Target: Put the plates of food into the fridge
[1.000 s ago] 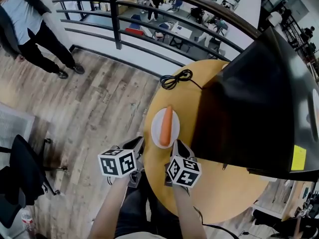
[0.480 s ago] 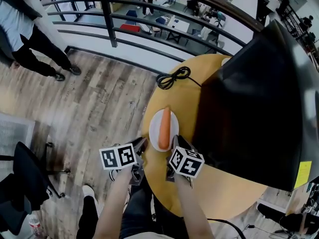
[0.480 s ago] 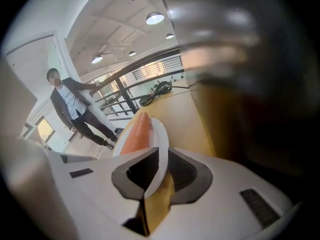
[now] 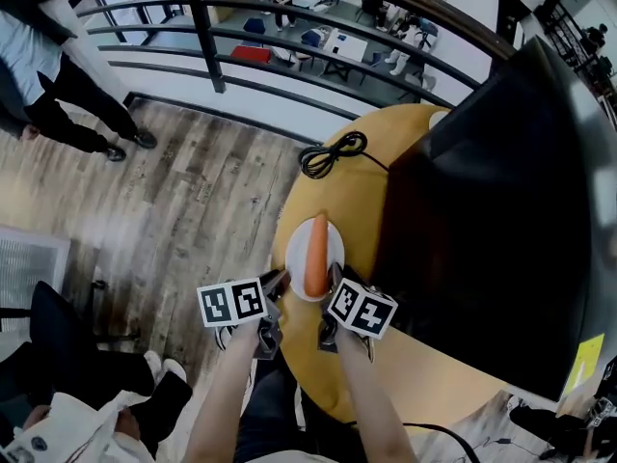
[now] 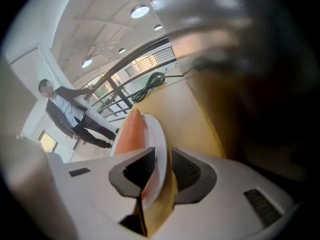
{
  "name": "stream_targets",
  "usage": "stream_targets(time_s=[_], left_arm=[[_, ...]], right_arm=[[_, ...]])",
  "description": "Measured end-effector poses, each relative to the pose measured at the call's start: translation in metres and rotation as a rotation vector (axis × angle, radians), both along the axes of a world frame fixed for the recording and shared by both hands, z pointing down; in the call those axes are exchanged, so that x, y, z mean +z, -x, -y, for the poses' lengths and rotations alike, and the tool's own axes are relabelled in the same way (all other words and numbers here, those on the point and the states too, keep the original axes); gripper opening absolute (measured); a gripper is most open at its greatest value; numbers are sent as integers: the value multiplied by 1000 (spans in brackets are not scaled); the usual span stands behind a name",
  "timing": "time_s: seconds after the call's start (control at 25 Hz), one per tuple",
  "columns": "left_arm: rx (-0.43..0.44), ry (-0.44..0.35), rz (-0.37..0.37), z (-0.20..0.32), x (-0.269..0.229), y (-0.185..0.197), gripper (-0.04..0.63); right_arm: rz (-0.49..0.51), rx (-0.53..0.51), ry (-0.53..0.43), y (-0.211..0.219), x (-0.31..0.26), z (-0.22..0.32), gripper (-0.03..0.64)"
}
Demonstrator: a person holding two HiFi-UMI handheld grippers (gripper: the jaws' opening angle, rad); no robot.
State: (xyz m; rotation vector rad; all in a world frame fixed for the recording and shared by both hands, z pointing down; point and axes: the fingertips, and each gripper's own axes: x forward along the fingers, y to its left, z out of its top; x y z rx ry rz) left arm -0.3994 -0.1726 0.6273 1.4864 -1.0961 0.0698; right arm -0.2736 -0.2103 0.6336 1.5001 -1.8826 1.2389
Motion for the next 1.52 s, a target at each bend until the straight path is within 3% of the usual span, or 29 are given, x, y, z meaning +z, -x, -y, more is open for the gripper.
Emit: stream_targets(time_s=[0.16,0.36,0.48,0.64,1.0,1.52], left_arm=[[6,4,-19,6,1,-2,78],[14,20,-100,8,2,-21,78],[-27,19,-77,7,5,-20,77],[-60,30,-99,4,6,-14,38],[-36,-20,-94,-9,-5,-9,32],[40,-114,-33,-59,-31,-18,34]], right_arm=[[3,18,14,2,0,0,94],[1,34,18,1,2,0,94],[17,33,20,2,4,-1,80],[48,32,23,6,2,-5,80],[99,102,1,7,-7,-26,66],[193,203,-77,-5,-33,-86,58]])
